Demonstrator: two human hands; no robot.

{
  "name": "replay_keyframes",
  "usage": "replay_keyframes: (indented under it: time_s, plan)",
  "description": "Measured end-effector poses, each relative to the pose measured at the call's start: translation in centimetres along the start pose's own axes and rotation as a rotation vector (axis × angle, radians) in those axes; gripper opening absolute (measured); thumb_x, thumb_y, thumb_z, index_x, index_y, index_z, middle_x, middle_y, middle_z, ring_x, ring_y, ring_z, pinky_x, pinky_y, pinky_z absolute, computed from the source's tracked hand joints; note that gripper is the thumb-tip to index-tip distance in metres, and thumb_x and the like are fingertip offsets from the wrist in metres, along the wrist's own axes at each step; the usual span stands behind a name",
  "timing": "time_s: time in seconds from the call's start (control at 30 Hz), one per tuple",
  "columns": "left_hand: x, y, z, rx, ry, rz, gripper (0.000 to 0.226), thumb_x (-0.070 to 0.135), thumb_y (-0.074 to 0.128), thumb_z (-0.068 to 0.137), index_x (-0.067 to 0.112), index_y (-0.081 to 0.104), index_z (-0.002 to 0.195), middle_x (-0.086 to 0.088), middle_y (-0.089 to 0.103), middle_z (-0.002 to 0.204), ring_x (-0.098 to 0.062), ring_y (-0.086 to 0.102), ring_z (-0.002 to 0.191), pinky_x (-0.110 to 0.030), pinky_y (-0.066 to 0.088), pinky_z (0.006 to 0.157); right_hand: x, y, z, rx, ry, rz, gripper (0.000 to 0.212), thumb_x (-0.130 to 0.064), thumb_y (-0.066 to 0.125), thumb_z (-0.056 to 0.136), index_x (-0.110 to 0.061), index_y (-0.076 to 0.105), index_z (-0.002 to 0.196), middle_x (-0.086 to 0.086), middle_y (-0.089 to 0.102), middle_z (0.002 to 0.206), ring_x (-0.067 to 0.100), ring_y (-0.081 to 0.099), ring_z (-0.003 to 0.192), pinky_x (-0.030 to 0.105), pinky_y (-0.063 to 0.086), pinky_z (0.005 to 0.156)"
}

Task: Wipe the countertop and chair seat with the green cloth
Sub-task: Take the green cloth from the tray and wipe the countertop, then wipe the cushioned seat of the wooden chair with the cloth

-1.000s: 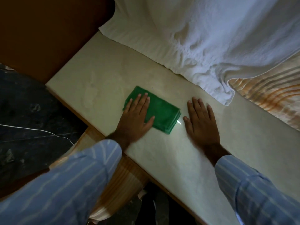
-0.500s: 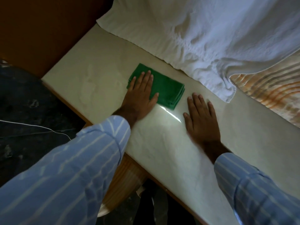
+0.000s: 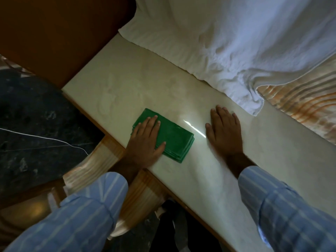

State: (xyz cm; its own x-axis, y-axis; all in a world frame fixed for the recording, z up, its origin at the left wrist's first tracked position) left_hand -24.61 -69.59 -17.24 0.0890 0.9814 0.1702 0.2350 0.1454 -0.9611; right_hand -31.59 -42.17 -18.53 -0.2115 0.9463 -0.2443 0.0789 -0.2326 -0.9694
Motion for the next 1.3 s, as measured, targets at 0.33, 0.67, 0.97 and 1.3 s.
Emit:
replay_keyframes:
  time_s: [0.33, 0.67, 0.97, 1.3]
  plan:
    - [-1.4, -3.5, 1.9, 0.102, -0.466, -0.316, 0.078, 0.040, 0.054, 0.099, 0.004, 0.016, 0.158, -0.019, 0.032, 0.158, -0.036, 0.030, 0.144, -0.045, 0.029, 0.117, -6.5, -1.5, 2.8, -0.586, -0.073, 0.200, 0.054, -0.066, 0.078, 0.077, -0.020, 0.073, 0.106, 0.003, 0.073, 0.100, 0.023, 0.067, 0.096, 0.035, 0.053, 0.079]
    - [-3.7, -3.0, 0.2, 0.256, -0.619, -0.664, 0.031, 0.028, 0.073, 0.084, 0.005, 0.064, 0.104, -0.019, 0.059, 0.108, -0.032, 0.058, 0.101, -0.022, 0.033, 0.071, -9.0, -1.4, 2.2, -0.568, 0.142, 0.661, 0.027, -0.031, 0.083, 0.074, -0.009, 0.080, 0.090, 0.016, 0.079, 0.092, 0.035, 0.075, 0.094, 0.045, 0.058, 0.084]
    - [-9.0, 2.6, -17.5, 0.640, -0.800, -1.336, 0.010, 0.031, 0.067, 0.092, 0.032, 0.057, 0.096, 0.008, 0.074, 0.090, -0.007, 0.073, 0.084, -0.025, 0.057, 0.069, -20.7, 4.0, -4.0, -0.717, 0.227, 1.161, 0.021, -0.022, 0.069, 0.092, -0.021, 0.070, 0.113, 0.007, 0.079, 0.116, 0.026, 0.076, 0.109, 0.042, 0.060, 0.097]
    - [-11.8, 16.7, -33.1, 0.530, -1.156, -1.442, 0.037, 0.016, 0.057, 0.099, 0.052, 0.062, 0.096, 0.027, 0.072, 0.095, 0.017, 0.064, 0.085, -0.010, 0.051, 0.072, -27.8, 17.0, -15.3, -0.968, 0.264, 0.941, 0.041, 0.001, 0.076, 0.089, -0.005, 0.067, 0.128, 0.016, 0.077, 0.123, 0.029, 0.076, 0.107, 0.020, 0.063, 0.076]
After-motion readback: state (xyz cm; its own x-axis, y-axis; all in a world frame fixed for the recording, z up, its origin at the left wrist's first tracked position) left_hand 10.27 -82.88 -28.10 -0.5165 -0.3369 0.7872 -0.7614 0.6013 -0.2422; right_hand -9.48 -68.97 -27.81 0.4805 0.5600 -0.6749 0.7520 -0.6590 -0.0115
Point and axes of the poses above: each hand's wrist, its own z-axis towards the middle knuckle, its own y-axis out of the palm, x = y × z, the point moved 2 cm from there along z, towards the middle knuckle
